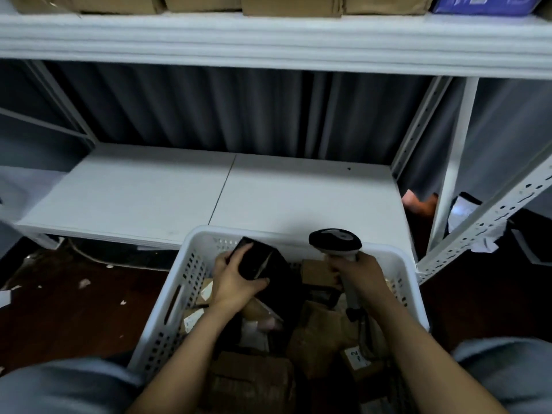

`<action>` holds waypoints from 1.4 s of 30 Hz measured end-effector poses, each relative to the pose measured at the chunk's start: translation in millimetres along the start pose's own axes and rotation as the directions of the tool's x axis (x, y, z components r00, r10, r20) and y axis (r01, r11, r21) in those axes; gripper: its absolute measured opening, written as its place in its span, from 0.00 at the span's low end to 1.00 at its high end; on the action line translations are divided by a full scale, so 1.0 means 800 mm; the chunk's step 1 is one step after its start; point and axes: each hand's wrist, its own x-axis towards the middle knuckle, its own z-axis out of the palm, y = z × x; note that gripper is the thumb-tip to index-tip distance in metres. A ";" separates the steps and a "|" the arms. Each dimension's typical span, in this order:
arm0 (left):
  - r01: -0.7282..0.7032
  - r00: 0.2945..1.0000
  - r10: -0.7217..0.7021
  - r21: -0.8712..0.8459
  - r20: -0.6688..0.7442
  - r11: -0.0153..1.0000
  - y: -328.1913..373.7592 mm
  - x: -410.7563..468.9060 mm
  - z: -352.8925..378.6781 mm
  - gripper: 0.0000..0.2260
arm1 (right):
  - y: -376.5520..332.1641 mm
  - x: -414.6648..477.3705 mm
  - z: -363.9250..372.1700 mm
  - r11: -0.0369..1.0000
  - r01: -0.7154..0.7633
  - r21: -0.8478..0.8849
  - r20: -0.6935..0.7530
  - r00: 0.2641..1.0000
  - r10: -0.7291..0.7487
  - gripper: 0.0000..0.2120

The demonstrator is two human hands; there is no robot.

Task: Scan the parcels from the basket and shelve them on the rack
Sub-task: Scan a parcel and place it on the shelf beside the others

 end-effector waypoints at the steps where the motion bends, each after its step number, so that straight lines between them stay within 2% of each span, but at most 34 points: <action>1: -0.006 0.999 0.004 -0.044 -0.052 0.999 0.009 0.001 -0.009 0.34 | -0.006 -0.002 -0.001 1.000 0.004 0.025 0.009 1.000 -0.005 0.07; 6: -0.090 0.966 0.021 -0.264 -0.256 0.960 0.070 -0.005 -0.058 0.32 | -0.033 -0.010 -0.003 0.990 0.090 0.105 -0.030 0.996 -0.087 0.11; 10: -0.142 0.943 0.009 -0.376 -0.333 0.916 0.099 -0.011 -0.084 0.30 | -0.048 -0.013 -0.011 0.976 0.150 0.160 -0.107 0.985 -0.134 0.05; 12: -0.161 0.941 -0.005 -0.459 -0.339 0.874 0.106 -0.014 -0.092 0.28 | -0.047 -0.014 -0.018 0.954 0.151 0.258 -0.130 0.984 -0.120 0.07; 15: -0.150 0.958 -0.059 -0.664 -0.281 0.732 0.108 -0.018 -0.095 0.22 | -0.038 -0.012 -0.029 0.914 0.102 0.394 -0.096 0.993 -0.069 0.14; 17: -0.119 0.974 -0.053 -0.698 -0.219 0.706 0.106 -0.021 -0.094 0.22 | -0.031 -0.013 -0.035 0.873 0.064 0.483 -0.034 0.998 -0.054 0.25; 19: -0.080 0.989 -0.017 -0.630 -0.145 0.772 0.101 -0.026 -0.093 0.28 | -0.029 -0.016 -0.037 0.855 0.060 0.516 0.020 0.996 -0.082 0.38; 20: -0.063 0.994 0.001 -0.568 -0.108 0.820 0.099 -0.029 -0.093 0.31 | -0.030 -0.017 -0.036 0.852 0.069 0.519 0.021 0.995 -0.093 0.37; 23: -0.090 0.996 0.089 -0.271 -0.016 0.958 0.096 -0.035 -0.094 0.42 | -0.036 -0.017 -0.040 0.852 0.100 0.513 -0.053 0.995 -0.084 0.17; 25: -0.132 0.991 0.134 -0.076 0.024 0.988 0.095 -0.036 -0.096 0.49 | -0.036 -0.014 -0.044 0.860 0.113 0.498 -0.083 0.993 -0.083 0.17; 28: -0.233 0.972 0.233 0.006 0.042 0.972 0.089 -0.032 -0.101 0.52 | -0.039 -0.011 -0.047 0.867 0.132 0.480 -0.094 0.991 -0.098 0.17; 32: -0.356 0.933 0.348 0.118 0.087 0.927 0.083 -0.022 -0.113 0.51 | -0.051 -0.012 -0.050 0.876 0.179 0.448 -0.148 0.981 -0.125 0.08; 37: -0.338 0.935 0.268 0.356 0.231 0.872 0.078 -0.012 -0.116 0.50 | -0.068 -0.011 -0.053 0.884 0.228 0.408 -0.155 0.972 -0.179 0.10; 39: -0.345 0.933 0.269 0.380 0.239 0.858 0.072 -0.013 -0.111 0.50 | -0.073 -0.010 -0.051 0.901 0.238 0.364 -0.133 0.970 -0.202 0.11; 42: -0.369 0.929 0.289 0.511 0.232 0.776 0.063 -0.015 -0.105 0.51 | -0.079 -0.008 -0.047 0.915 0.233 0.330 -0.068 0.973 -0.223 0.14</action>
